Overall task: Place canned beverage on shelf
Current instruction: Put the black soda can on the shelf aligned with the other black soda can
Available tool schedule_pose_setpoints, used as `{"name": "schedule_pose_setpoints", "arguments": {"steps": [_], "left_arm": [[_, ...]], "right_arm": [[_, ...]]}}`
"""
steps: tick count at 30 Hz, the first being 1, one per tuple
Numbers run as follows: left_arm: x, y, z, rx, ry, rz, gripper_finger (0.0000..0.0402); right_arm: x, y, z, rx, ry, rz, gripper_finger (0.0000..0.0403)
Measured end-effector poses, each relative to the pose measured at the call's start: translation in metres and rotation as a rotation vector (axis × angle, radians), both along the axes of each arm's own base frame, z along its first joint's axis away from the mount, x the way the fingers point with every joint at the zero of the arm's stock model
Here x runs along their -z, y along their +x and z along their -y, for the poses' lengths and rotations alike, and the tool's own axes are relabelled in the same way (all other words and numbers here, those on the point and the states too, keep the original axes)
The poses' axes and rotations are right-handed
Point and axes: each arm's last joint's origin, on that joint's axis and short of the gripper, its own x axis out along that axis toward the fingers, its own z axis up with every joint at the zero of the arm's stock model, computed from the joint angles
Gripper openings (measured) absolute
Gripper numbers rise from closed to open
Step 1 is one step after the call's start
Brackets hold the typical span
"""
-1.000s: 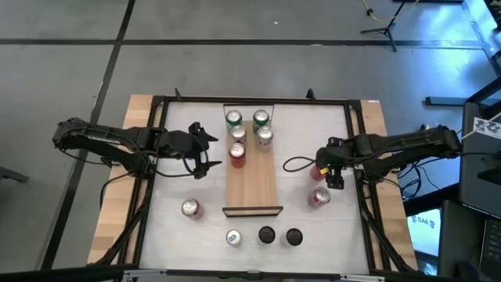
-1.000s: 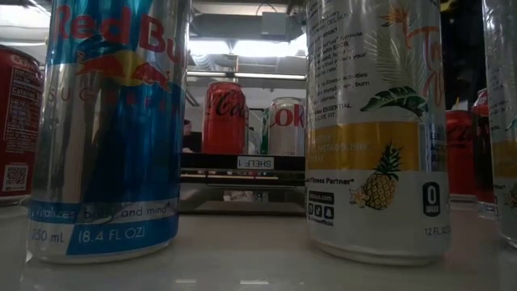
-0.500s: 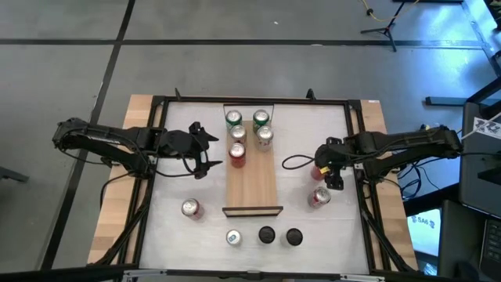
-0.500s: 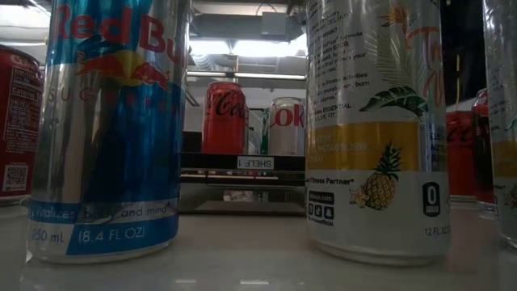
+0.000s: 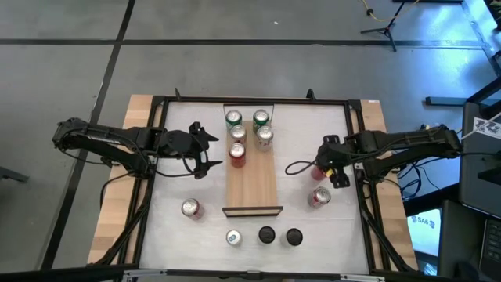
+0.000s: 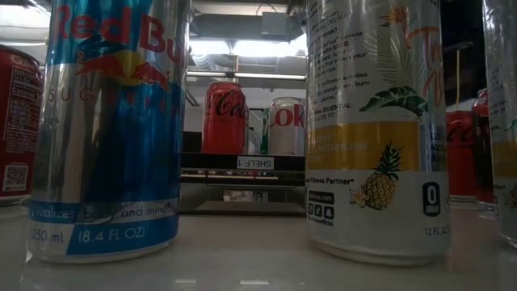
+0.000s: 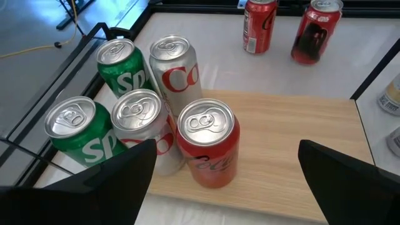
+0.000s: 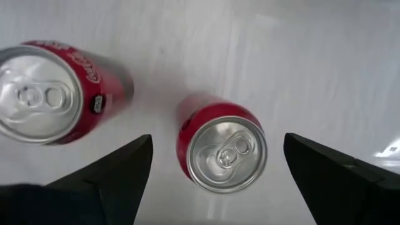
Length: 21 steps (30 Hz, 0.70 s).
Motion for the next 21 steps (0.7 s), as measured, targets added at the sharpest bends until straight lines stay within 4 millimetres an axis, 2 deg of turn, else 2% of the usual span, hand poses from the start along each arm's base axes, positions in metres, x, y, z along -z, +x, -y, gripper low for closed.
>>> {"name": "schedule_pose_setpoints", "arguments": {"steps": [9, 15, 21], "left_arm": [[0.000, 0.000, 0.000, 0.000, 0.000, 0.000, 0.0378], [0.000, 0.000, 0.000, 0.000, 0.000, 0.000, 0.0378], [0.000, 0.000, 0.000, 0.000, 0.000, 0.000, 0.0378]], "right_arm": [[0.000, 0.000, 0.000, -0.170, -0.046, -0.012, 0.0356], [0.001, -0.002, 0.000, -0.221, -0.060, -0.035, 0.0356], [0.017, -0.005, 0.002, -0.213, -0.104, -0.089, 0.0356]]}}
